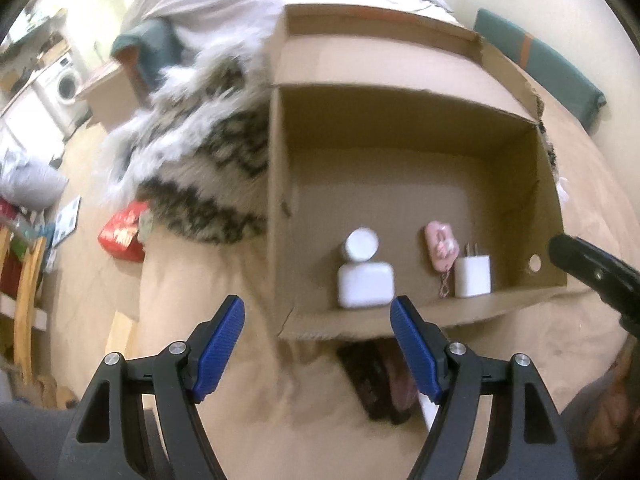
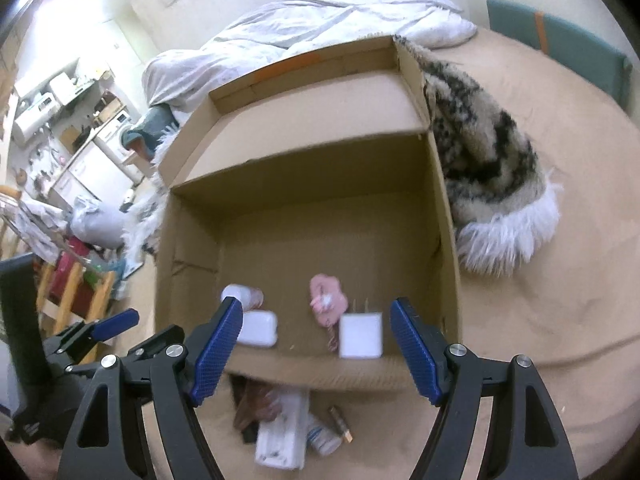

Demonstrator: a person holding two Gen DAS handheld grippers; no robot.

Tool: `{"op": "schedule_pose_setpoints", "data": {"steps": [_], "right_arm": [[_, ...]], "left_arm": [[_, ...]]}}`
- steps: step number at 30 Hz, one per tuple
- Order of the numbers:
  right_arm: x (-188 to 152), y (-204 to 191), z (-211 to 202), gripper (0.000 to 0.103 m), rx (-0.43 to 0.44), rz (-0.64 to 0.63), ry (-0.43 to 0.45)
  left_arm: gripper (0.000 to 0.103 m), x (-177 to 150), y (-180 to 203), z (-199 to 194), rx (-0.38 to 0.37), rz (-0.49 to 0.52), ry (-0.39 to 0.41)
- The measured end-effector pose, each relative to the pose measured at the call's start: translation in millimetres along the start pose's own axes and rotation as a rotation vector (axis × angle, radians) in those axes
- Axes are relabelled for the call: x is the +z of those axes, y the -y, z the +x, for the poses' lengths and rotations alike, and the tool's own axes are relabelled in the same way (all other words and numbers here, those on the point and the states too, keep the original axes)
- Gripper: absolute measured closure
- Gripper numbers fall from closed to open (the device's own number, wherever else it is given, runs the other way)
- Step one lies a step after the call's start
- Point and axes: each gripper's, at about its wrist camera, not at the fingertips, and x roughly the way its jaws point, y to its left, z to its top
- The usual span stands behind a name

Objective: Organize rigid objects
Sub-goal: 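Withdraw both open grippers from the box toward the remaining items, then grasp the black flashlight with the left gripper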

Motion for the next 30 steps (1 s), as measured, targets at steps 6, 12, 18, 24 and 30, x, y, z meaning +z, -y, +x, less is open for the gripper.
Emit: {"op": "schedule_pose_setpoints", "data": {"steps": [6, 12, 18, 24, 30], "right_arm": [[-24.5, -0.8, -5.0, 0.023, -0.009, -0.009, -0.038], [-42.8, 13.1, 2.9, 0.023, -0.002, 0.043, -0.104], [-47.8, 20.2, 18.2, 0.023, 0.007, 0.108, -0.162], [-47.4, 15.9, 32.8, 0.023, 0.005, 0.116, -0.185], [-44.6, 14.2, 39.2, 0.023, 0.016, 0.116, -0.195]], "left_arm": [[0.03, -19.8, -33.8, 7.8, -0.054, -0.157, -0.088], [0.03, -30.7, -57.9, 16.9, -0.026, -0.251, -0.11], [0.03, -38.9, -47.8, 42.6, -0.096, -0.263, -0.201], [0.038, -46.1, -18.8, 83.0, -0.188, -0.218, -0.33], [0.056, -40.9, -8.3, 93.5, -0.209, -0.217, -0.344]]}}
